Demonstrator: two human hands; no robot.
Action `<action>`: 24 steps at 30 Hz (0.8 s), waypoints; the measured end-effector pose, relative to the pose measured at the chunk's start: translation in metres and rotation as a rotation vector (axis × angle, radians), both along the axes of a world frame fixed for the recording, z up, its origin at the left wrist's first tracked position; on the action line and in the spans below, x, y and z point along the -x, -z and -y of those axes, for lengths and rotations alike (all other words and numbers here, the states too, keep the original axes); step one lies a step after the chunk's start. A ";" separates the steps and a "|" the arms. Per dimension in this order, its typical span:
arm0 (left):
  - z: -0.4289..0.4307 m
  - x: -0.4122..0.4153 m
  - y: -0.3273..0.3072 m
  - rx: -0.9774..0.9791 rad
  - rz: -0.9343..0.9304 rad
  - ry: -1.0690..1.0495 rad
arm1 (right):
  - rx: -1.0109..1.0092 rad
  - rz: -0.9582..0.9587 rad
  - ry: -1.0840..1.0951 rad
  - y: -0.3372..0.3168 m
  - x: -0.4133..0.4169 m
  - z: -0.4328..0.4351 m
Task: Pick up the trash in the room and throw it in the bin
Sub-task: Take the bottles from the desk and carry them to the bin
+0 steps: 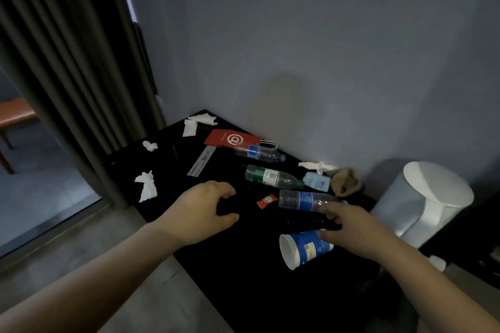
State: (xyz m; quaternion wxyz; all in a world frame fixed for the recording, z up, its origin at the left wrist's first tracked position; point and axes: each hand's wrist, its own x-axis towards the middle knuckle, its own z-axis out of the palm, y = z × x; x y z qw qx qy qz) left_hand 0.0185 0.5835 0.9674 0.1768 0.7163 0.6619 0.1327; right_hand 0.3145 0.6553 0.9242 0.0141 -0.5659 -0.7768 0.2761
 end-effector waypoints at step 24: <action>-0.201 0.041 0.067 0.175 -0.032 0.423 | 0.089 0.023 0.569 0.057 0.076 -0.049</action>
